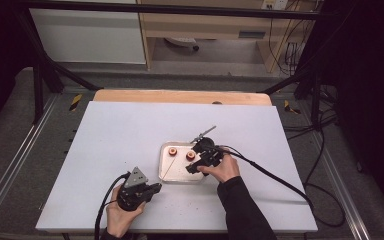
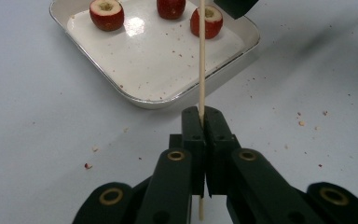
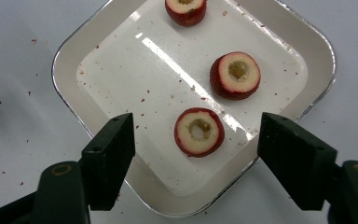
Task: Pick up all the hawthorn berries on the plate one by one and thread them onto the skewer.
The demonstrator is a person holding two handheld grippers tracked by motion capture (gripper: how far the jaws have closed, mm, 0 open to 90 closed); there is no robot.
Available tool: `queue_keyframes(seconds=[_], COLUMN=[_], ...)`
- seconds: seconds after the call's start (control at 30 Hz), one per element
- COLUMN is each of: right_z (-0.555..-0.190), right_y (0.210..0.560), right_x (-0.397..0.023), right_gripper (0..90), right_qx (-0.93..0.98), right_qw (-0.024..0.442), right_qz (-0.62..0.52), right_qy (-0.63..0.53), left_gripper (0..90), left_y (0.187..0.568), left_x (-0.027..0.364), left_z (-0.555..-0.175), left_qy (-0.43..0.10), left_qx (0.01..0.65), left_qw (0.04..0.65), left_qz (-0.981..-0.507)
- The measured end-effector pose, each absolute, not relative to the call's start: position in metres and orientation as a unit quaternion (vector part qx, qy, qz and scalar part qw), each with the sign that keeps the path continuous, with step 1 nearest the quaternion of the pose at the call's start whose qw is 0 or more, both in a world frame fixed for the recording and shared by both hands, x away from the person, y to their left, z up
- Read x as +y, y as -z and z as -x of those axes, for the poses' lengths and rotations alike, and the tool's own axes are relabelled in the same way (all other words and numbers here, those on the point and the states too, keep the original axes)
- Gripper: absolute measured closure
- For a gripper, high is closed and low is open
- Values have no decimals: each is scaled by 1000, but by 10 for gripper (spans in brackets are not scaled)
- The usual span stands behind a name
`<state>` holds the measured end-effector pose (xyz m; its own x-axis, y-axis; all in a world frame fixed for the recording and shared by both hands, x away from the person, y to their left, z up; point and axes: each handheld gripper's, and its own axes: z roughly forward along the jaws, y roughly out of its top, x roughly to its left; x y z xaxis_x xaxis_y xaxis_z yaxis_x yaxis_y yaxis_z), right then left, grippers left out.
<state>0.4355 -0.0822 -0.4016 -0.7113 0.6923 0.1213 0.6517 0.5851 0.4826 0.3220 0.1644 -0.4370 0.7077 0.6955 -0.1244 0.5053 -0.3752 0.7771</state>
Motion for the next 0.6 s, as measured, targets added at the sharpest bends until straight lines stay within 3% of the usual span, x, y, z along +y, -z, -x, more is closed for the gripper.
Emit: queue_keyframes(seconds=[0.27, 0.6], right_z=[-441, -445], right_y=[411, 415], right_x=[-77, -76], right_gripper=[436, 513], right_qx=[883, 881], right_qw=[33, 24], right_qz=[-405, -412], right_qy=[-235, -230], left_gripper=[883, 883], left_y=[437, 438], left_x=[164, 163], left_z=[-322, -322], left_qy=[-113, -111], left_qx=[363, 362], left_qw=[421, 418], left_qz=[-824, -826])
